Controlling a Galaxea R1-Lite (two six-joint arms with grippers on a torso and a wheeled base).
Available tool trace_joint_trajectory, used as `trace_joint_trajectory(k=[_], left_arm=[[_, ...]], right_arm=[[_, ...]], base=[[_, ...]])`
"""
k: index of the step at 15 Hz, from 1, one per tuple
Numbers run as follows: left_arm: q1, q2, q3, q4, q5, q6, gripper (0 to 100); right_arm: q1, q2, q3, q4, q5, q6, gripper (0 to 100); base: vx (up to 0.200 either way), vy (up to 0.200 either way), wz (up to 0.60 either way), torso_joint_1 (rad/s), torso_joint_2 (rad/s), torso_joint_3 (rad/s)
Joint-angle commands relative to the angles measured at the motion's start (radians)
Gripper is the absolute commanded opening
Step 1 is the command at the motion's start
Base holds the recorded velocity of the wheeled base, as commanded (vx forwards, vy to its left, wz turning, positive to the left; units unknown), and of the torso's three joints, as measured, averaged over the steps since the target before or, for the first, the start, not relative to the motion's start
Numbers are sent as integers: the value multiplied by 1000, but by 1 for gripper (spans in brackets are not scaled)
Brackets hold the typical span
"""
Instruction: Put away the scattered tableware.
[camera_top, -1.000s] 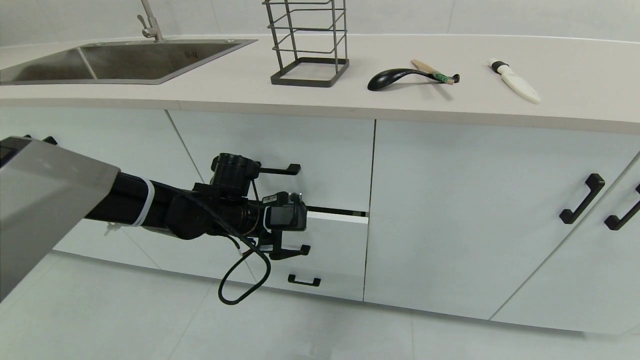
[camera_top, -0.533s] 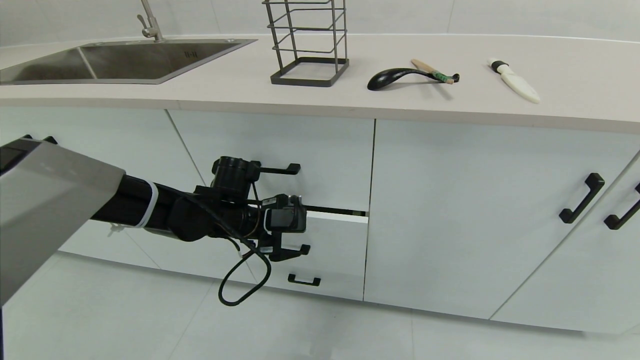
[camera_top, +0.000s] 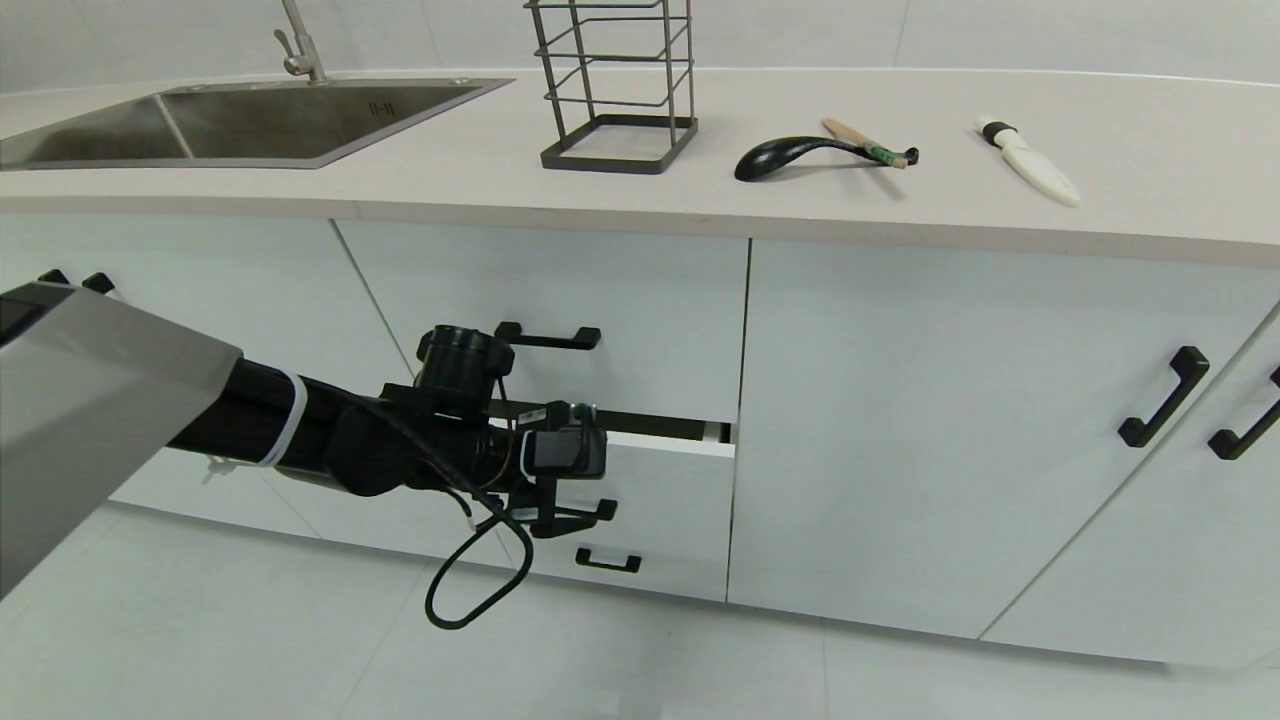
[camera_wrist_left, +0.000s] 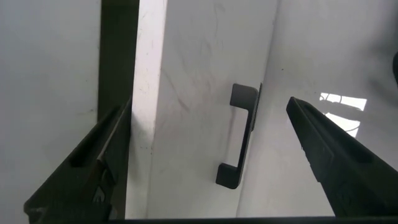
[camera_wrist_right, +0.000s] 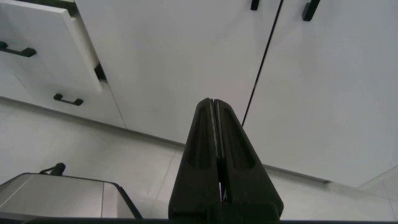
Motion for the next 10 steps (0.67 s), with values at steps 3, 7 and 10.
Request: trace_joint_trajectory(k=[3,7,10], left_arm=[[-7,-131,176,2,-2,9,100],[-10,-320,404,0,1,2,100],[-12,-330,422,-3,1,1,100]], right_arm=[[0,0,0,0,0,-1,0],[0,0,0,0,0,0,0],[0,0,0,0,0,0,0]], base=[[0,0,0,0,0,0],[0,0,0,0,0,0],[0,0,0,0,0,0]])
